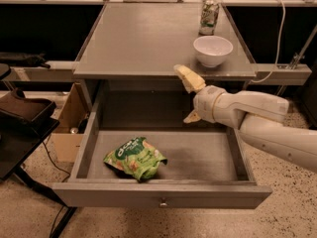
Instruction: Place green rice chip bag into top drawer
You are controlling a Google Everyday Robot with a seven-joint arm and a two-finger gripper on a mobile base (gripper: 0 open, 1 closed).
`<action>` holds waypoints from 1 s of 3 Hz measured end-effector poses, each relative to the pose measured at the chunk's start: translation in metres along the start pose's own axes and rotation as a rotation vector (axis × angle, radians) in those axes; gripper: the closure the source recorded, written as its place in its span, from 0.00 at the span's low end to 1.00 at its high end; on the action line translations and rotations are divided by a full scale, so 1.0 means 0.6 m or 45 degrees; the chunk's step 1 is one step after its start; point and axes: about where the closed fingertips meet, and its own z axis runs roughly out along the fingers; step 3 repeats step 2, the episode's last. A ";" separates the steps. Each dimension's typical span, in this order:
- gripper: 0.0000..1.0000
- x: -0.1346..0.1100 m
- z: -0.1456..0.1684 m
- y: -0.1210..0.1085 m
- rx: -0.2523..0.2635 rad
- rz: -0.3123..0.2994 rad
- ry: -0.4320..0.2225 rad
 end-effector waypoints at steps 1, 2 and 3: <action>0.00 0.010 -0.126 -0.083 -0.006 -0.132 0.024; 0.00 0.067 -0.265 -0.147 -0.010 -0.175 0.121; 0.00 0.067 -0.265 -0.147 -0.010 -0.175 0.121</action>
Offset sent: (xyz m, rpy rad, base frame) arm -0.0960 -0.2134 0.1986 -0.1565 -0.1090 -0.1436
